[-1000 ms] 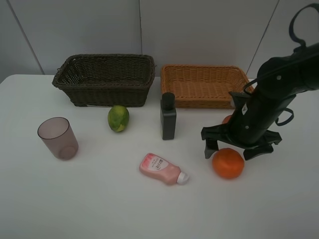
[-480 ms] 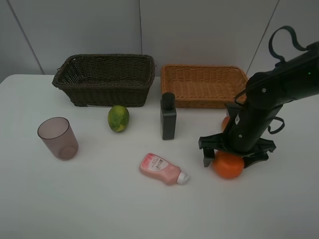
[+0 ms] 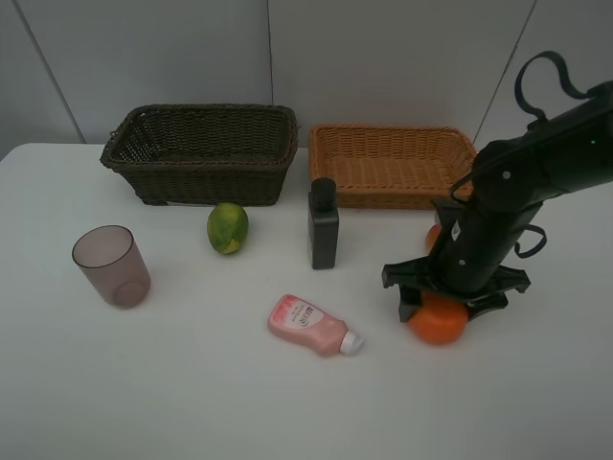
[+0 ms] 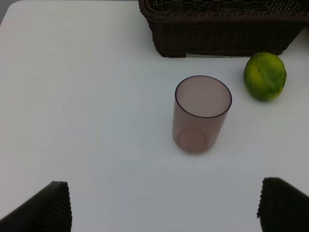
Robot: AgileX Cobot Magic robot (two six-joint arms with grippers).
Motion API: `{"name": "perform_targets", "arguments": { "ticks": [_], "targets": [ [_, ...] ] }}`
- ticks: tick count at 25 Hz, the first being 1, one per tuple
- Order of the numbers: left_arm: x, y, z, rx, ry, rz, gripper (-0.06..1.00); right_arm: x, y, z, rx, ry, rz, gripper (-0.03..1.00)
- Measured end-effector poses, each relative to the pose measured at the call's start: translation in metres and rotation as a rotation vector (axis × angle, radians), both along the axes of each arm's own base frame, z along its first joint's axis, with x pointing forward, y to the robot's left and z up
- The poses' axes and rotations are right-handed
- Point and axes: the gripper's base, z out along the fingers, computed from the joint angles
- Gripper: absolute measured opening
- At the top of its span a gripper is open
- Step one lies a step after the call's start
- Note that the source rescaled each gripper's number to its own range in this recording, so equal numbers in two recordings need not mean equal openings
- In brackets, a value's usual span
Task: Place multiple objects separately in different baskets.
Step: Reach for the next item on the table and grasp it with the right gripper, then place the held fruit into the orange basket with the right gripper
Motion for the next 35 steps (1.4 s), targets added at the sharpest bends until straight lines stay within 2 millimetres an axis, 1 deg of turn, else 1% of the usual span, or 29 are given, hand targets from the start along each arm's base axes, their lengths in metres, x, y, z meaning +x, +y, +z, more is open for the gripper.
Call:
{"name": "perform_targets", "arguments": {
  "ticks": [20, 22, 24, 27, 31, 35],
  "targets": [
    [0.000, 0.000, 0.000, 0.000, 0.000, 0.000, 1.00, 0.000, 0.000, 0.000, -0.001, 0.005, -0.002, 0.62],
    [0.000, 0.000, 0.000, 0.000, 0.000, 0.000, 1.00, 0.000, 0.000, 0.003, -0.007, 0.015, -0.002, 0.62],
    [0.000, 0.000, 0.000, 0.000, 0.000, 0.000, 1.00, 0.004, 0.002, 0.013, -0.010, 0.020, 0.000, 0.62],
    [0.000, 0.000, 0.000, 0.000, 0.000, 0.000, 1.00, 0.011, 0.005, 0.037, -0.017, 0.018, 0.024, 0.62],
    [0.000, 0.000, 0.000, 0.000, 0.000, 0.000, 1.00, 0.029, 0.010, 0.072, -0.048, 0.003, 0.087, 0.62],
    [0.000, 0.000, 0.000, 0.000, 0.000, 0.000, 1.00, 0.053, 0.016, 0.108, -0.063, -0.112, 0.131, 0.62]
  ]
}}
